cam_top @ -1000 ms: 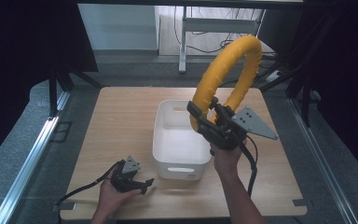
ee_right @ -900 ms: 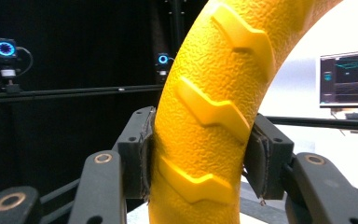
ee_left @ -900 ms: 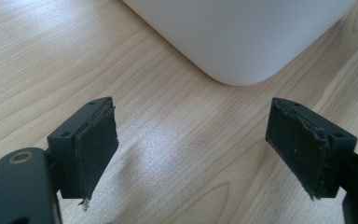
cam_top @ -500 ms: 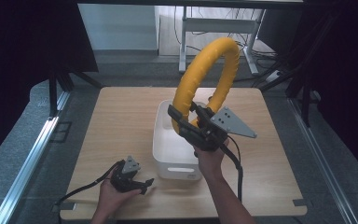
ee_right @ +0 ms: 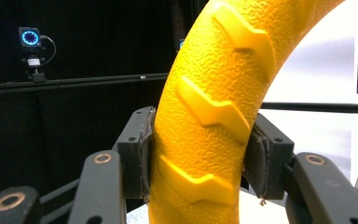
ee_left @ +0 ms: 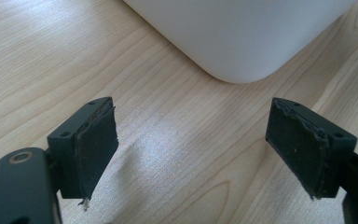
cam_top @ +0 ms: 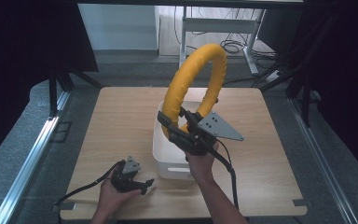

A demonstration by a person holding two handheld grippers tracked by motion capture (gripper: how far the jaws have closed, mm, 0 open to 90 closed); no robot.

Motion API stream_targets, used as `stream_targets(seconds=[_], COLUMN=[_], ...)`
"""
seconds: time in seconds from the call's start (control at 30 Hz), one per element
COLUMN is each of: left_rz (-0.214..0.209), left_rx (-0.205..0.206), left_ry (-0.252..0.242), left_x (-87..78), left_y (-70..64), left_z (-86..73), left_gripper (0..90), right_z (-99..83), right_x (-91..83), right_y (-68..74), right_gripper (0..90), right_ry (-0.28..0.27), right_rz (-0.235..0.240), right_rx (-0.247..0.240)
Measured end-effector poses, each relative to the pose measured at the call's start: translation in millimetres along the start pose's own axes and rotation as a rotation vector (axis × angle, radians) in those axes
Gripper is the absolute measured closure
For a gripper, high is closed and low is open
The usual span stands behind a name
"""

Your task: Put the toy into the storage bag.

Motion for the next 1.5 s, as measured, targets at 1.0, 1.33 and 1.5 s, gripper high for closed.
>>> stream_targets(seconds=[1.0, 1.33, 1.5], left_rz=[-0.004, -0.006, -0.004], left_rx=[0.002, 0.001, -0.001], left_ry=[0.005, 0.008, 0.006], left_x=[0.9, 2.1, 2.5], left_y=[-0.1, -0.2, -0.3], left_z=[-0.3, -0.7, -0.7], left_gripper=[16.6, 16.6, 16.6], right_z=[-31.7, -46.2, -52.4], right_x=[6.4, 8.8, 8.2], right_y=[15.8, 19.1, 18.3], right_gripper=[49.1, 49.1, 49.0], right_ry=[0.043, 0.032, 0.041], right_rz=[0.014, -0.041, -0.049], right_rx=[0.048, 0.07, 0.081])
Point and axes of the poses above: each handheld gripper's, and its own axes: x roughly forward along the jaws, z roughly out of its top, y roughly to its left, the point moved 4 cm from there along x, roughly forward along the jaws, and after that the axes turned 12 degrees about -z, right-handed, at the moved point
